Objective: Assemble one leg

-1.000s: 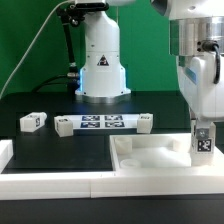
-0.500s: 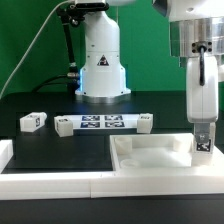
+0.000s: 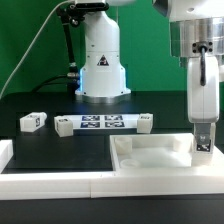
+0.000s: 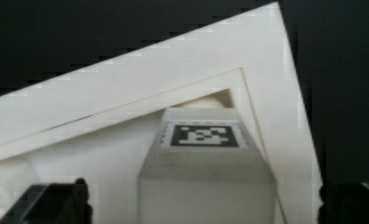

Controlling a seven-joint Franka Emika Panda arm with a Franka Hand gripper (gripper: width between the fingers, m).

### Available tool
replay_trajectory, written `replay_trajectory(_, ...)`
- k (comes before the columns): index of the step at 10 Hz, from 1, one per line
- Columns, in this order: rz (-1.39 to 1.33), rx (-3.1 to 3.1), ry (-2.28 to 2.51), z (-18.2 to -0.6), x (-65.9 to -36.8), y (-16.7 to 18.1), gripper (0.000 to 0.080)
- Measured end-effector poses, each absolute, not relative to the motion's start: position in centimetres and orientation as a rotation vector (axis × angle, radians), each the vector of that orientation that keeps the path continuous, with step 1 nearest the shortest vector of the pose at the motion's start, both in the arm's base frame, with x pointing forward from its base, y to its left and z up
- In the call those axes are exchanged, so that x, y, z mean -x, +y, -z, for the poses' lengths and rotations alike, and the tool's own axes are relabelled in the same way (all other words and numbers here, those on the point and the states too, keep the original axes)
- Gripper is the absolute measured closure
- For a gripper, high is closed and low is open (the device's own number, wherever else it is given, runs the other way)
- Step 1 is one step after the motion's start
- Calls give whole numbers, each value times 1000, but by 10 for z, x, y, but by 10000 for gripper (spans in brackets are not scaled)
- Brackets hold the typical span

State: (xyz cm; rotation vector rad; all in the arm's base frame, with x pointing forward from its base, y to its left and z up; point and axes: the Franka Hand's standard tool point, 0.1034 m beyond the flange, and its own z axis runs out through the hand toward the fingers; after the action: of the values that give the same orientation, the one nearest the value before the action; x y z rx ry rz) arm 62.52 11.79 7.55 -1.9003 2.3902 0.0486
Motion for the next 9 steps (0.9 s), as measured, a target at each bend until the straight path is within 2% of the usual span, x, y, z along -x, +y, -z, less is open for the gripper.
replay_trajectory(9,40,2780,1255,-75,-626,126,151)
